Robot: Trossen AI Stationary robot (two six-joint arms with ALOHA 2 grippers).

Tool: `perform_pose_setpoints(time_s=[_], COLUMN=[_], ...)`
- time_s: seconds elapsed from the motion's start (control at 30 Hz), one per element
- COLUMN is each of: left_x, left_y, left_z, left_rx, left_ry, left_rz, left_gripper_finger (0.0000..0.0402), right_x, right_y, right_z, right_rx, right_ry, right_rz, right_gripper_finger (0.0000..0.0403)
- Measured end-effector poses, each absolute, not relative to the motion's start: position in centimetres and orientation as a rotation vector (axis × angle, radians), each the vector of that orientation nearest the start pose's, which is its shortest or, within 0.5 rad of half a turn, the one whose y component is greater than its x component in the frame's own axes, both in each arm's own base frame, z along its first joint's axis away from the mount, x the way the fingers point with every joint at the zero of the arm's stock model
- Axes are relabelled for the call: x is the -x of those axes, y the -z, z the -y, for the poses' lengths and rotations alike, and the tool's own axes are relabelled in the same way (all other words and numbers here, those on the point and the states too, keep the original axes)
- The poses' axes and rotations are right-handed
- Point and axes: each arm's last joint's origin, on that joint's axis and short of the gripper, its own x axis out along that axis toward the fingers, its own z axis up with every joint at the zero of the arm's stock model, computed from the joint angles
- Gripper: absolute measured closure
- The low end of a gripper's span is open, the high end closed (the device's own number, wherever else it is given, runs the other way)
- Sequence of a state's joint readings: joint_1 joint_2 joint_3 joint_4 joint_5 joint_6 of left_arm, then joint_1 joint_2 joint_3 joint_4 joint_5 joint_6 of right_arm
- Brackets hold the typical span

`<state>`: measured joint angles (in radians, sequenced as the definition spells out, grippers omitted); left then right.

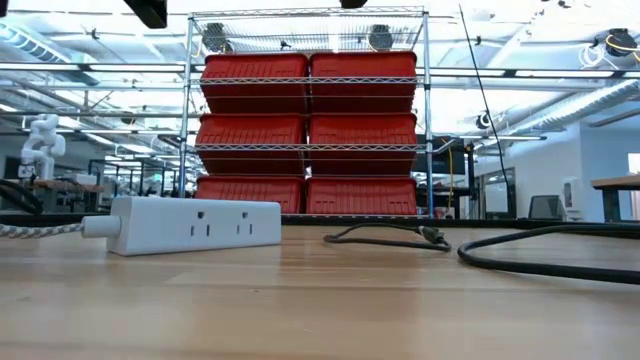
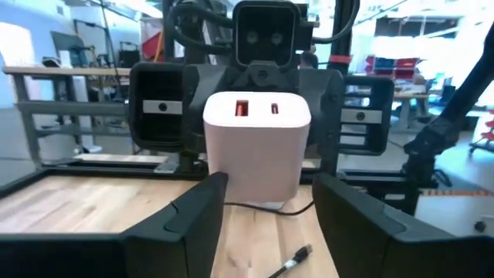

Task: Insert USB
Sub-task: Insert the pink charger adapter into the left white outlet extension

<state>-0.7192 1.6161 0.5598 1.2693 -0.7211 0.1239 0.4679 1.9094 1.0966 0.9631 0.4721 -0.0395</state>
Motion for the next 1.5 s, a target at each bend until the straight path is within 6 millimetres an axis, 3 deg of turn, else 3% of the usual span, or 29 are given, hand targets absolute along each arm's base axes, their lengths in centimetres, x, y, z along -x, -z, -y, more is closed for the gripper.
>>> perform_pose_setpoints(time_s=[0.33,0.83,1.5], left_x=[-24.5,-24.5,-24.7], left_y=[-20.5,-21.0,-20.8], left_z=[16.8,16.6,16.5], left_rx=[0.049,0.032,0.009], left_ry=[0.024,0.046,0.032], left_rz=[0.177,0.227,0.205], left_gripper_finger=[0.0195,0.0198,0.0250], right_x=[-37.3,-37.4,-37.3], right_y=[-23.1,-23.1,-21.8], right_z=[-17.4,-17.4,-17.6], right_rx=[-0.032,-0.027,-0.017], right_ry=[0.003,0.002,0.057], right_rz=[0.141,0.135,-0.008], right_gripper_finger=[0.0243,0.0243,0.0243])
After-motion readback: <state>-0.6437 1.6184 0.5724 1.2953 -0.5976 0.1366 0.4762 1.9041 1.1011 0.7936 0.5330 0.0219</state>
